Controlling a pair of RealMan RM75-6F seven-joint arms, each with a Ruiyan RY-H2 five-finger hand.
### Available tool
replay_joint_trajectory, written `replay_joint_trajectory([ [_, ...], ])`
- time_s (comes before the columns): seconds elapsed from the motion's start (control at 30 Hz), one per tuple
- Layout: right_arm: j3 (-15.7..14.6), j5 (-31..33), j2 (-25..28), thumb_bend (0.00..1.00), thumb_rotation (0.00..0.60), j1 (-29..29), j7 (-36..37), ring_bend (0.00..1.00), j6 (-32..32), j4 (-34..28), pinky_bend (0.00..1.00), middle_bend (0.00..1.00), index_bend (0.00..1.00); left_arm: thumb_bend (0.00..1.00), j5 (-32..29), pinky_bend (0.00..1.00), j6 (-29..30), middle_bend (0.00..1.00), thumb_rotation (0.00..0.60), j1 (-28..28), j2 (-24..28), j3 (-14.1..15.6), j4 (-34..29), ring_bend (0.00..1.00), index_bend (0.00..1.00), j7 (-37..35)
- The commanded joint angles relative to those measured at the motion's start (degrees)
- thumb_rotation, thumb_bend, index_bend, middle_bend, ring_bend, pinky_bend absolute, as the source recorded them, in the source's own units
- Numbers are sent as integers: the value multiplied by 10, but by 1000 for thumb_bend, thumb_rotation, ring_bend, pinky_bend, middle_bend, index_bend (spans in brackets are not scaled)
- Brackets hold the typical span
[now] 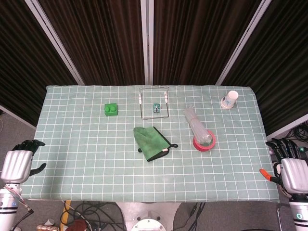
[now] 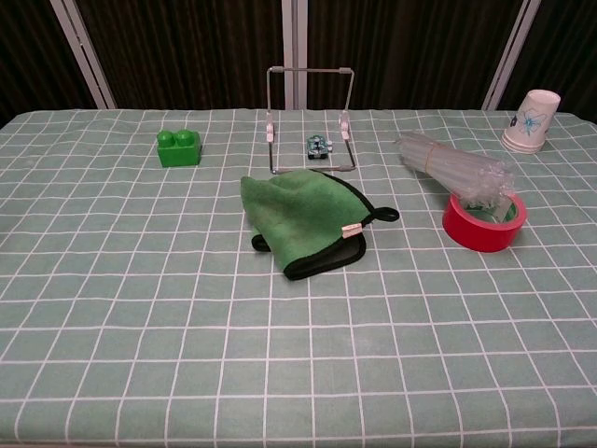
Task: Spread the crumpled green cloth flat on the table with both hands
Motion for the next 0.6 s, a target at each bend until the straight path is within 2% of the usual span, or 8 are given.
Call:
replay_joint_trajectory([
  [0.03,0,-1,0,32,600,2,2,46,-3,0,0,122,197,119,0,372,0,333,600,0,0,0,-1,260,317,1],
  [0.43,-4,-30,8,32,600,15,16,46,-10,-1,0,122,197,120,3,372,12,333,600,11,14,7,-26,260,317,4],
  [0.6,-2,-68,-6,34,600,54,28,38,-41,10,0,122,209,119,1,372,15,333,600,14,14,6,-28,260,317,3],
])
